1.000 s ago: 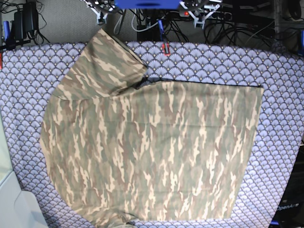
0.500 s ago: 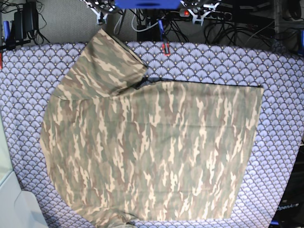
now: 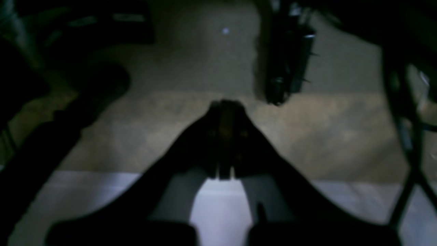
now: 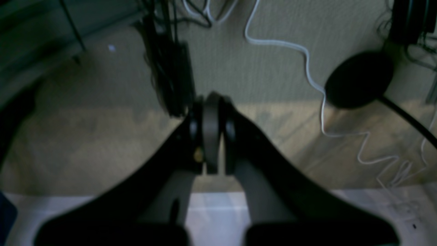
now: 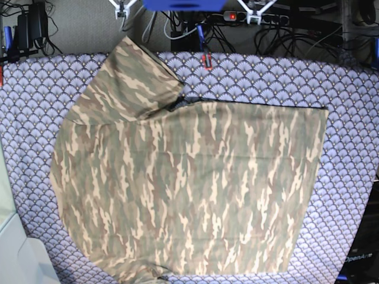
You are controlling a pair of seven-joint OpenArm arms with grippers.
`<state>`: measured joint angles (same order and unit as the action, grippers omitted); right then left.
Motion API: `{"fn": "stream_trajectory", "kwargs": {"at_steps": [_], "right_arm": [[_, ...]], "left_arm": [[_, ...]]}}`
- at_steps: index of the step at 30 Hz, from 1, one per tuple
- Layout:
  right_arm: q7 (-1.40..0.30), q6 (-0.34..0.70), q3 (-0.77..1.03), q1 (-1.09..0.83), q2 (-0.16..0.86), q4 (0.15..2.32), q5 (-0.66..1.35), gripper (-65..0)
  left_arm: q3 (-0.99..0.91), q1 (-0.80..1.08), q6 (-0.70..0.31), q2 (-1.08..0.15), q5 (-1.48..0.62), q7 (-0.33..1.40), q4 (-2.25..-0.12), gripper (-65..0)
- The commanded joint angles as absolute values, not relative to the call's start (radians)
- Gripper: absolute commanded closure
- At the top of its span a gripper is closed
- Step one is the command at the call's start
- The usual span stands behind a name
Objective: Fold the T-shirt properly
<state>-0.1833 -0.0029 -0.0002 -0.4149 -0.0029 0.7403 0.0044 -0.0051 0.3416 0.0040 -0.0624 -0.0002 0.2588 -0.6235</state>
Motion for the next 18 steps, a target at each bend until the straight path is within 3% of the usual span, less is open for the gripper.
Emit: {"fn": "stream_trajectory", "kwargs": {"at_steps": [1, 18], "right_arm": [[-0.177, 0.005, 0.002, -0.433, -0.005, 0.768, 0.005, 0.0], [-0.180, 0.005, 0.001, -0.820, 0.015, 1.422, 0.005, 0.0]], "left_arm": [[-0.005, 0.363, 0.005, -0.068, -0.001, 0.257, -0.674, -0.4], [-0.054, 0.737, 0.005, -0.117, -0.001, 0.260, -1.297, -0.4]]}}
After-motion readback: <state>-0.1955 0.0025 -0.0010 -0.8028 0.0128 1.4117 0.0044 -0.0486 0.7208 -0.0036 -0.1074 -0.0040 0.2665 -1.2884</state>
